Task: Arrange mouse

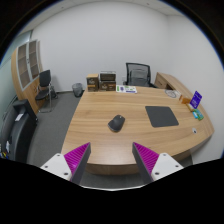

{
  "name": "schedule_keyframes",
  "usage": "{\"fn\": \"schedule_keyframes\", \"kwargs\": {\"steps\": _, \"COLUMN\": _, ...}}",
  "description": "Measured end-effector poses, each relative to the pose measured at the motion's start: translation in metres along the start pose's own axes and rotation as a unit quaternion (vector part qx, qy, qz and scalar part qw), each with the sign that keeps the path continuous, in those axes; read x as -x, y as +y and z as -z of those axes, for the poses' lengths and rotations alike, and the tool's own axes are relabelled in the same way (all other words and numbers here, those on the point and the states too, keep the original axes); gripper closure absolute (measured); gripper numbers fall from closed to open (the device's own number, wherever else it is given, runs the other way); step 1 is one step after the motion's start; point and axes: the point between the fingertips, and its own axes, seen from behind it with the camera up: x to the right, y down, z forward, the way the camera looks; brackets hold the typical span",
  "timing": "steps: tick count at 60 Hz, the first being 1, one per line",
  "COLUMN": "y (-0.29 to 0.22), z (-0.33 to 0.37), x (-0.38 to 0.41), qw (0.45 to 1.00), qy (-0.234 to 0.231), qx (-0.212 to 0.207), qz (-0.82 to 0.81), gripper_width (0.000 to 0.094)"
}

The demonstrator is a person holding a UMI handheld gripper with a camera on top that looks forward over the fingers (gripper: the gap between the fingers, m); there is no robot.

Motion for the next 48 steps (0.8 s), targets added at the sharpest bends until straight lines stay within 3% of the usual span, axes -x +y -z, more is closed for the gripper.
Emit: {"fn": "schedule_keyframes", "kwargs": {"steps": 48, "y": 0.006, "z": -0.213, "x": -0.026, "qw": 1.0, "qy": 0.001, "qx": 0.007, "qz": 0.001, "gripper_width": 0.0075}}
